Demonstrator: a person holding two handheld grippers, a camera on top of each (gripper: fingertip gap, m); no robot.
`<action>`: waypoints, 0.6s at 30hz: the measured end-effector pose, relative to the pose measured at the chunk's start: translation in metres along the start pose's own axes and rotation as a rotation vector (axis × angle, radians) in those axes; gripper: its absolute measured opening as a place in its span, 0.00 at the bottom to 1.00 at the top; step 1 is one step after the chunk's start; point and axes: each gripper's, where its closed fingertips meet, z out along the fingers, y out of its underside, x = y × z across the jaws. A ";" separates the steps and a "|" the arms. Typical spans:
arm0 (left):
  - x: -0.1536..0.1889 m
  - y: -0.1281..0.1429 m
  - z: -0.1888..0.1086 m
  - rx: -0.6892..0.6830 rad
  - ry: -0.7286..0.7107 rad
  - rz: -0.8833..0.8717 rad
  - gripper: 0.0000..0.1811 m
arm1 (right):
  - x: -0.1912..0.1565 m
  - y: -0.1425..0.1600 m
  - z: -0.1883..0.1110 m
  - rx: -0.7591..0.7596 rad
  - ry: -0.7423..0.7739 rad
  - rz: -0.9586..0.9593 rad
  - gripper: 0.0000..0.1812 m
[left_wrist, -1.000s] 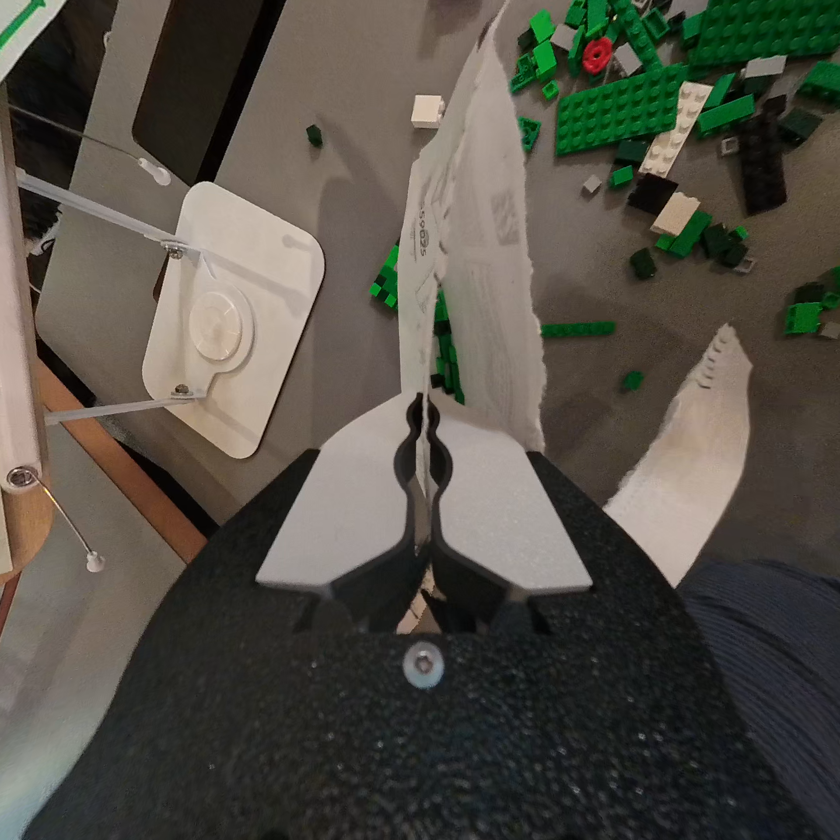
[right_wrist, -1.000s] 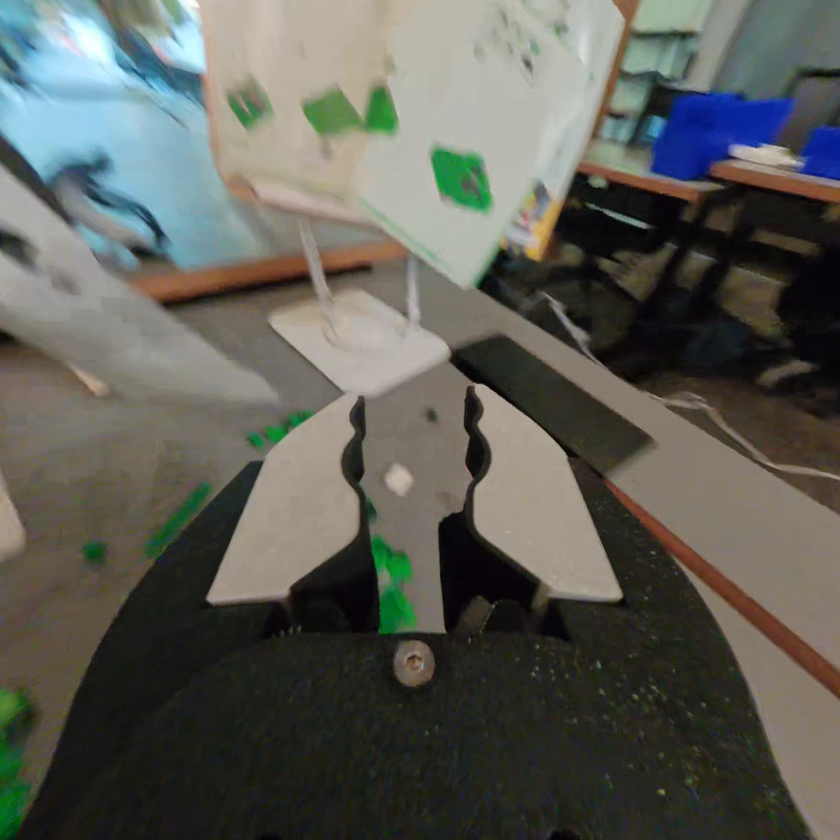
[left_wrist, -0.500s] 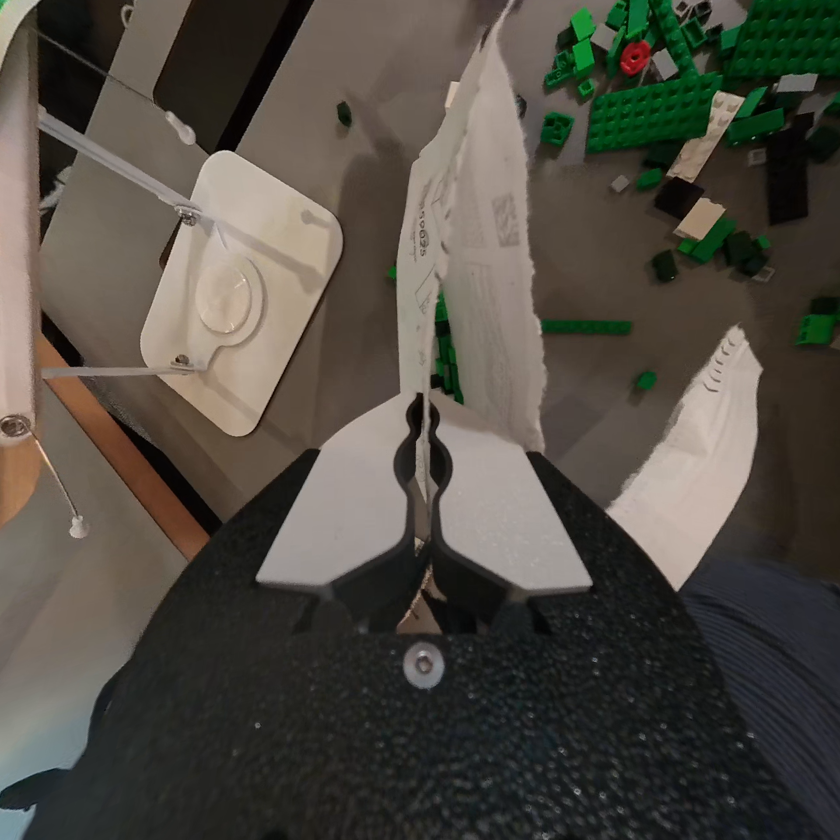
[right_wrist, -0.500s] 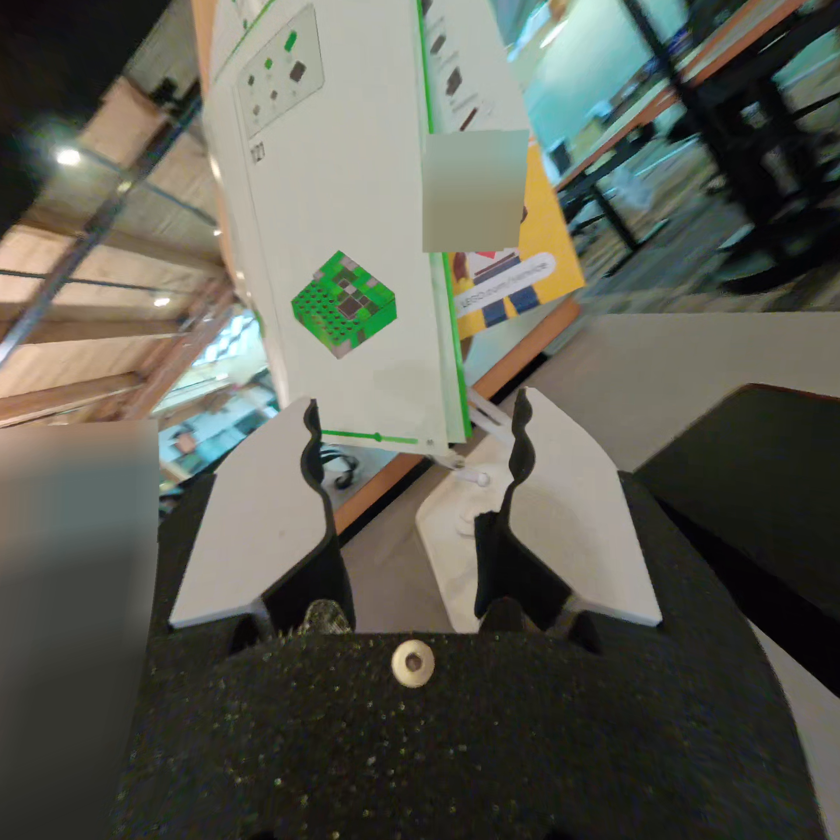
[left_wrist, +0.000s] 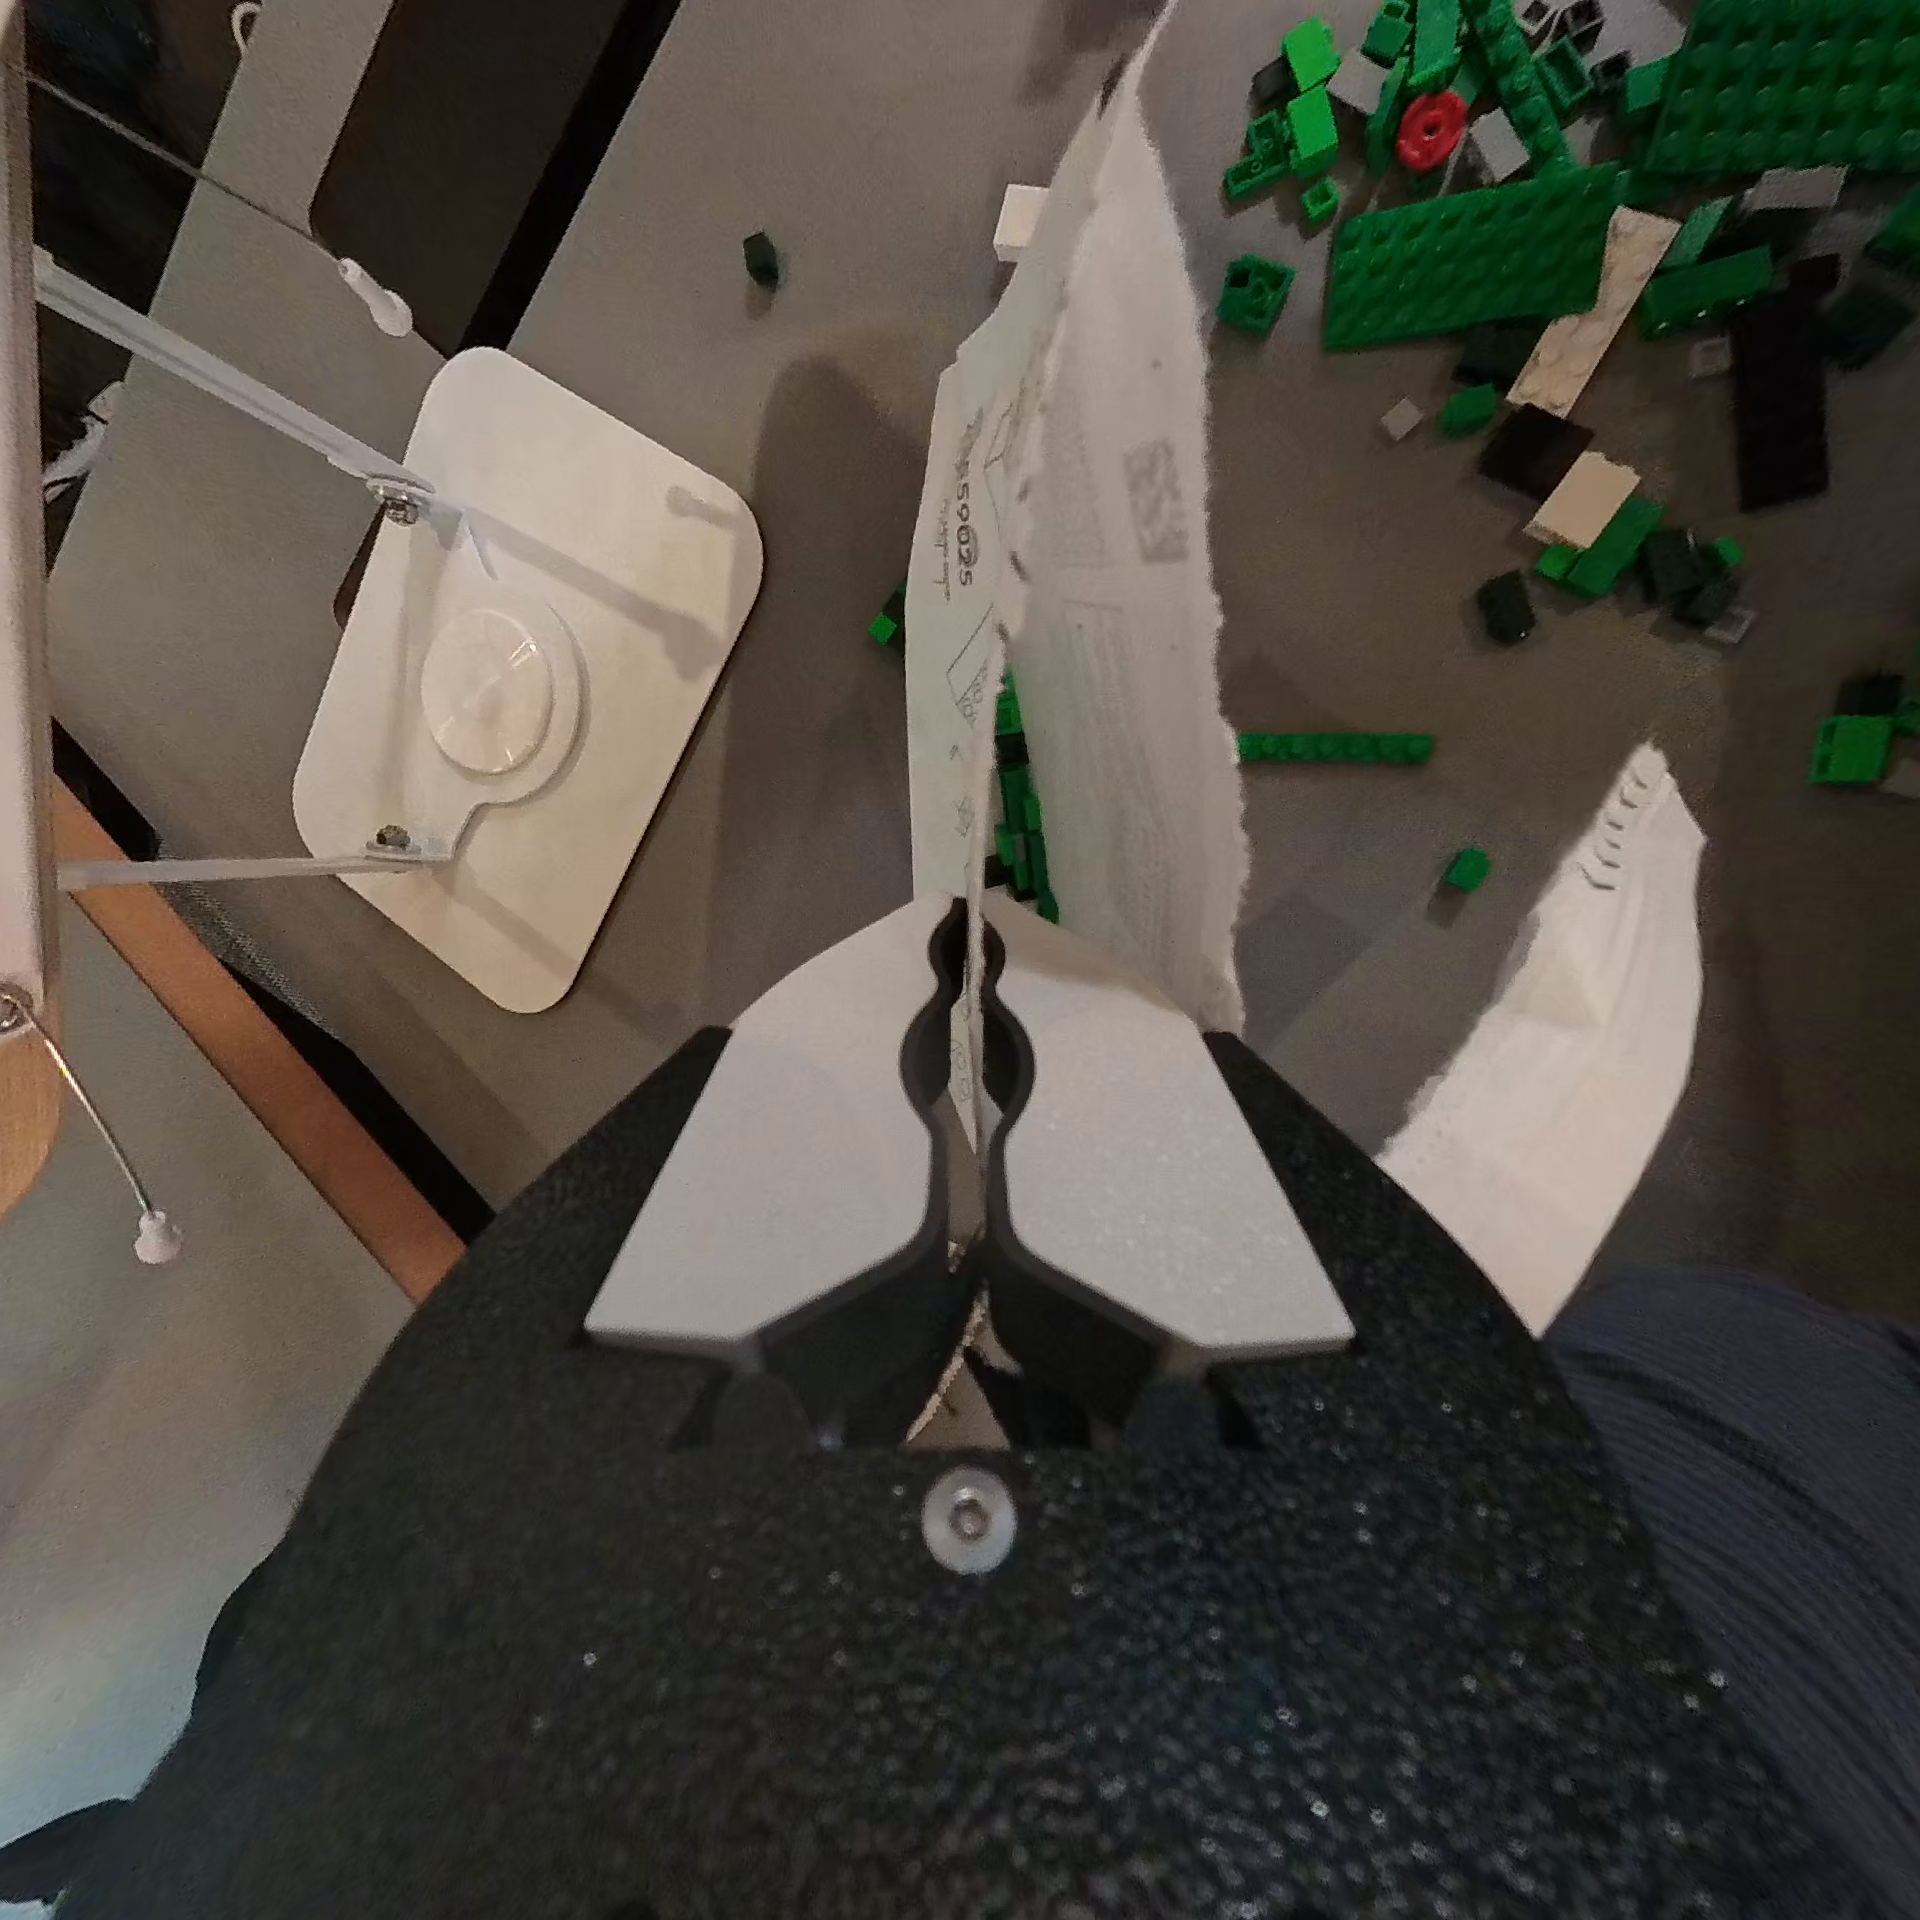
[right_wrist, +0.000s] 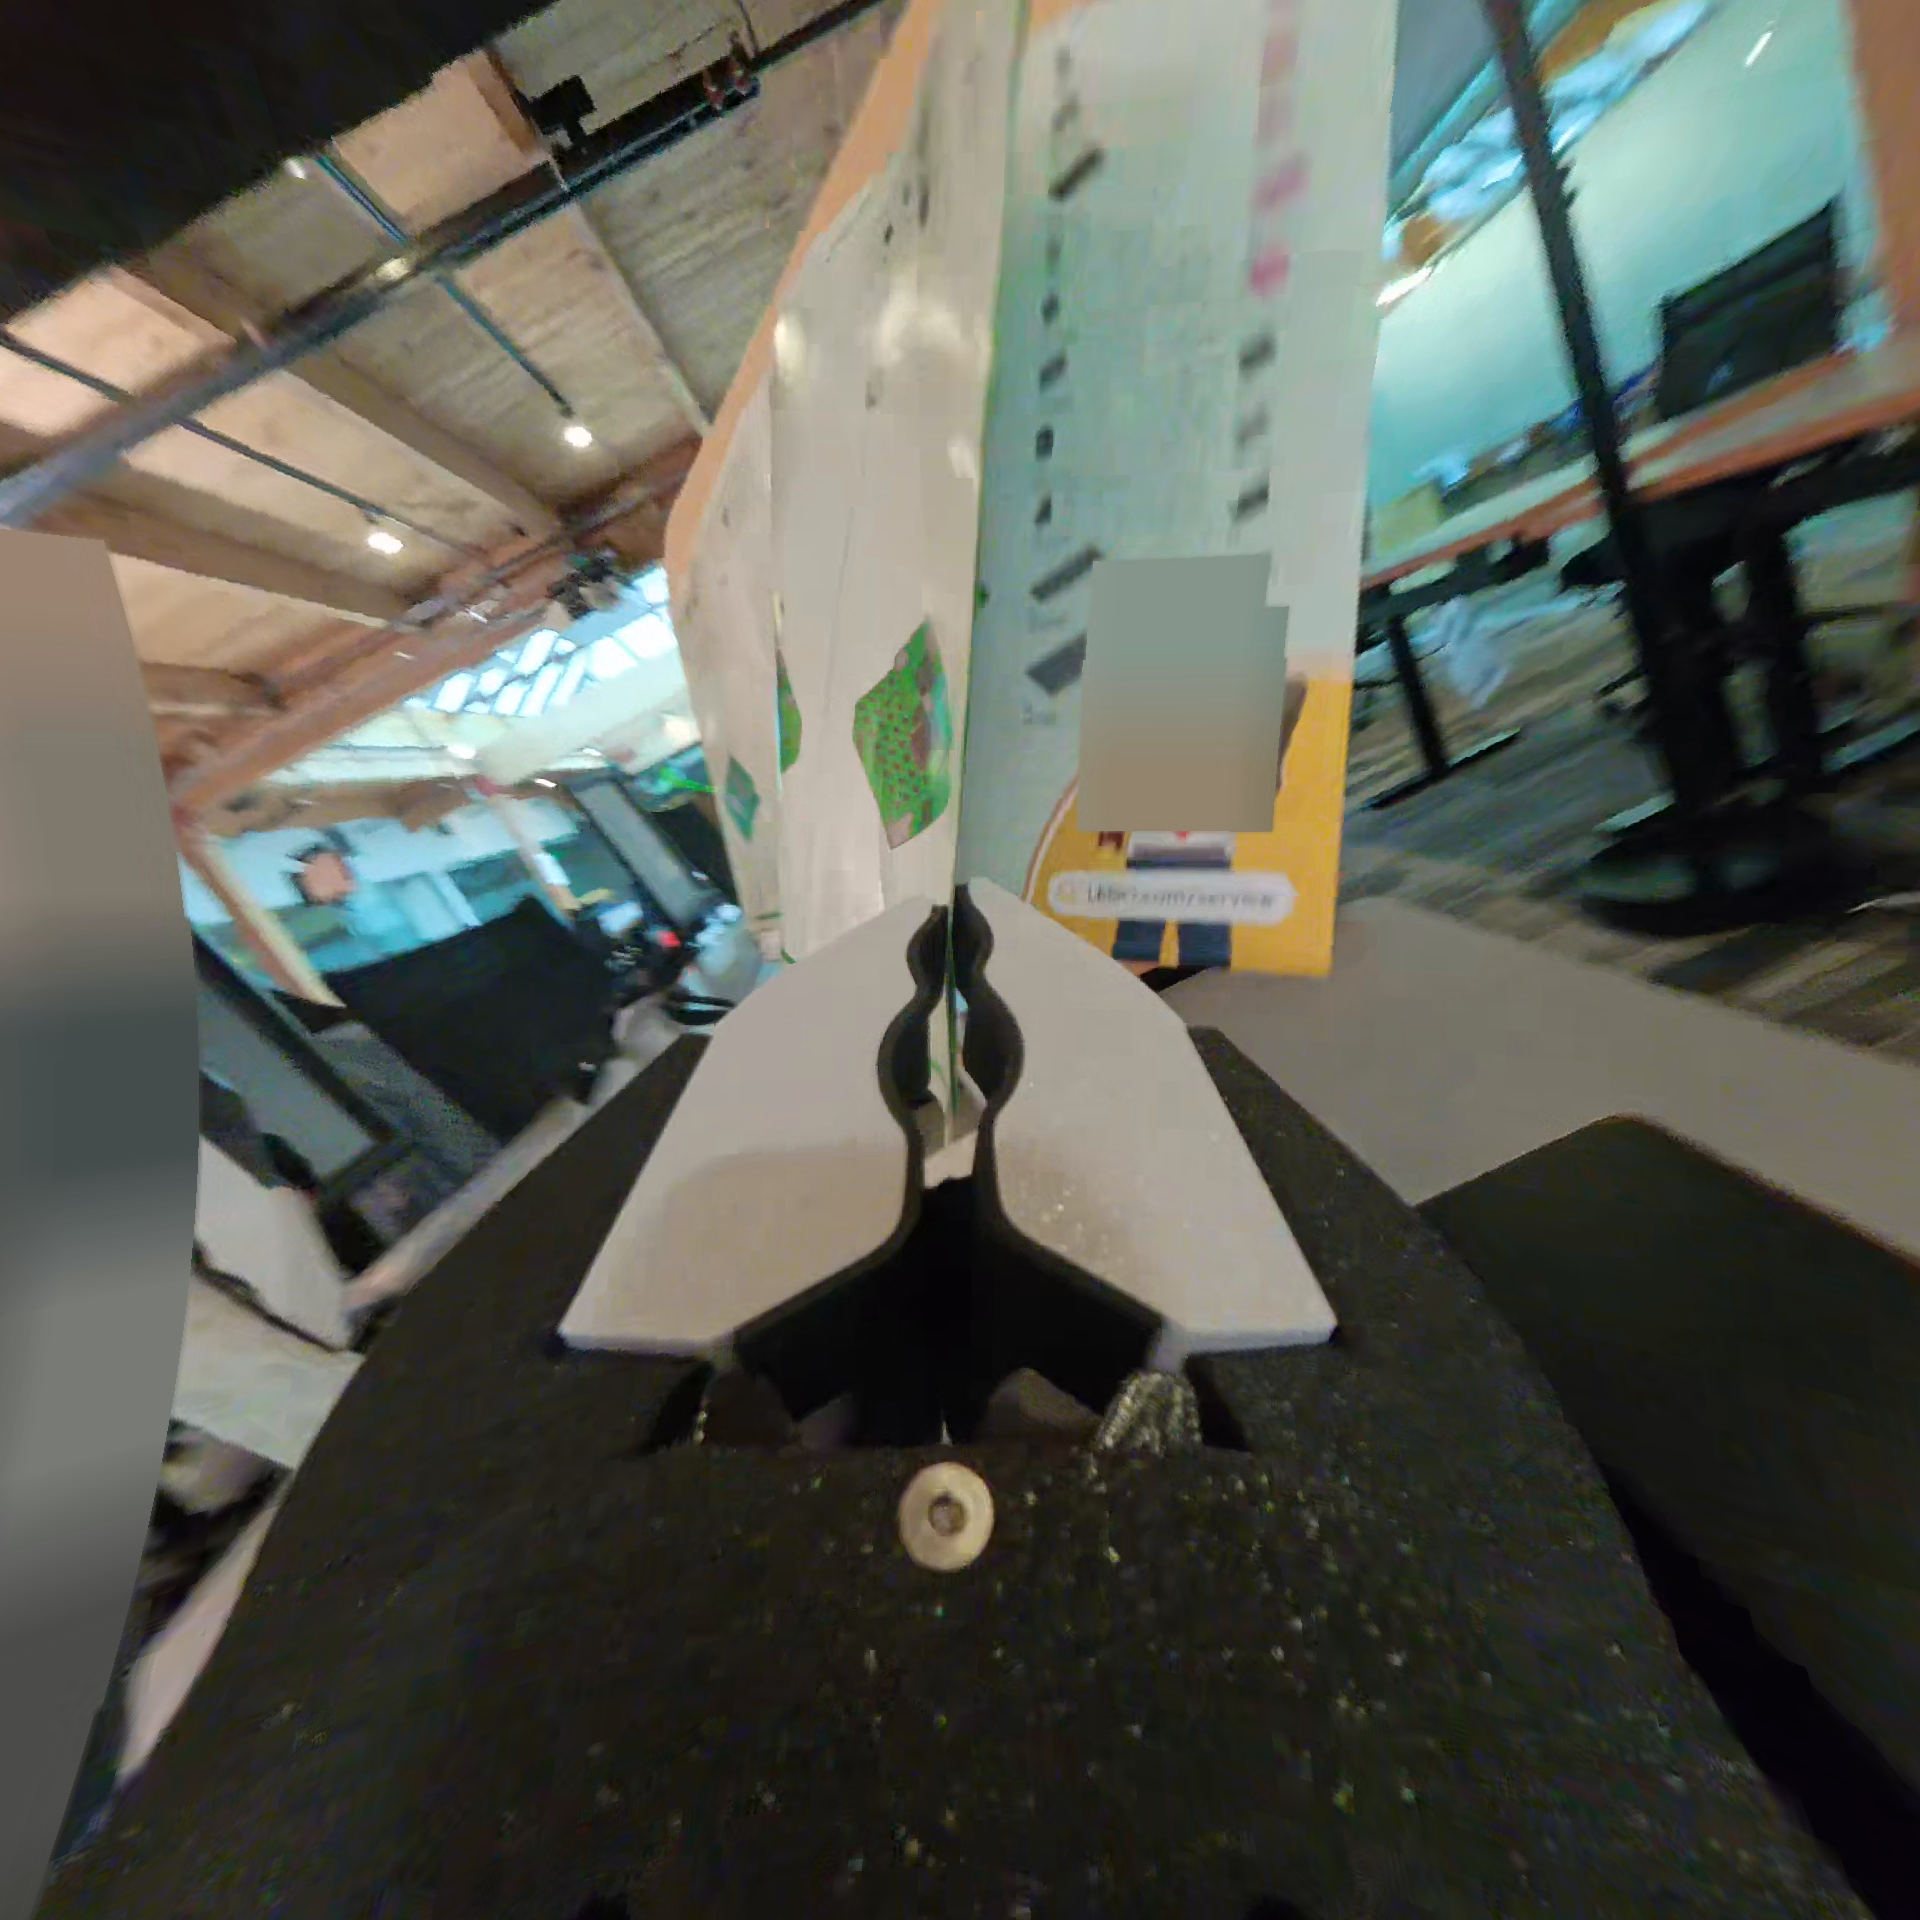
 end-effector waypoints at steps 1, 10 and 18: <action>0.000 0.000 0.000 0.000 0.001 0.001 0.00 | -0.002 -0.003 -0.002 0.001 0.027 -0.066 0.00; 0.000 -0.001 0.001 -0.004 0.004 0.000 0.00 | -0.024 -0.026 -0.008 0.037 0.135 -0.430 0.00; 0.001 -0.001 0.001 -0.001 0.007 0.001 0.00 | -0.022 -0.034 -0.010 0.054 0.125 -0.394 0.00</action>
